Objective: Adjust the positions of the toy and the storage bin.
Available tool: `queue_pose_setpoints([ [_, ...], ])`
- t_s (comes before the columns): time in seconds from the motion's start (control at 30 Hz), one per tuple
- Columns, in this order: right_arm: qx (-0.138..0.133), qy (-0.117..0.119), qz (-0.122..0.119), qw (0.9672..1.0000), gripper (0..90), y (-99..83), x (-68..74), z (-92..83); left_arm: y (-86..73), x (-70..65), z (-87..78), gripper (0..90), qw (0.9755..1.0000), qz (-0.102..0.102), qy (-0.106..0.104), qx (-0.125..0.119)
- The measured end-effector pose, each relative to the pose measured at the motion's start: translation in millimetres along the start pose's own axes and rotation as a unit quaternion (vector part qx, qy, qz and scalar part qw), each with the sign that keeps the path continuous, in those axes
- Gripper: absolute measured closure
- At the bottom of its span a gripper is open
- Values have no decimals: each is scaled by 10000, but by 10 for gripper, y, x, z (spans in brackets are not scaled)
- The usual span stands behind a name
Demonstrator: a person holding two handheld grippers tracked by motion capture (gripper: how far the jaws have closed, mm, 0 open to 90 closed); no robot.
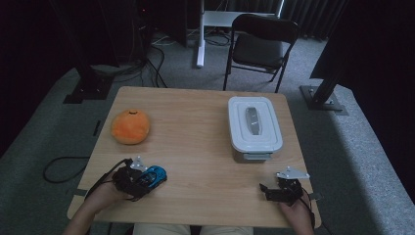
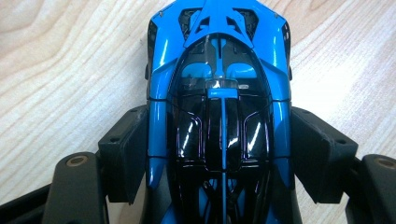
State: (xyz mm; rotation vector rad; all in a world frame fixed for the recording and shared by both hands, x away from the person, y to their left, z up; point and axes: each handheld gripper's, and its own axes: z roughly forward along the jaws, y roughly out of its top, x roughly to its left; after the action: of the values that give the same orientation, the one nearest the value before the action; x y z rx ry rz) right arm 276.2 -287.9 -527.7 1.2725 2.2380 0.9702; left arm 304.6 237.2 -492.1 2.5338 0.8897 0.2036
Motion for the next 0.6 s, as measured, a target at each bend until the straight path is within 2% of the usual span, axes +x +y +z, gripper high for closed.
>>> queue_pose_setpoints([
  [0.1, -1, 0, 0, 10000, 141, 0, 0, 0, -17, 7, 3, 286, 10000, -18, -27, -73],
  [0.4, 0, -1, 2, 10000, 141, 0, 0, 0, -15, -10, -3, 282, 10000, -59, 55, -50],
  [0.6, -1, -1, 1, 10000, 141, 0, 0, 0, 12, -52, -19, 274, 9996, -112, 232, -61],
])
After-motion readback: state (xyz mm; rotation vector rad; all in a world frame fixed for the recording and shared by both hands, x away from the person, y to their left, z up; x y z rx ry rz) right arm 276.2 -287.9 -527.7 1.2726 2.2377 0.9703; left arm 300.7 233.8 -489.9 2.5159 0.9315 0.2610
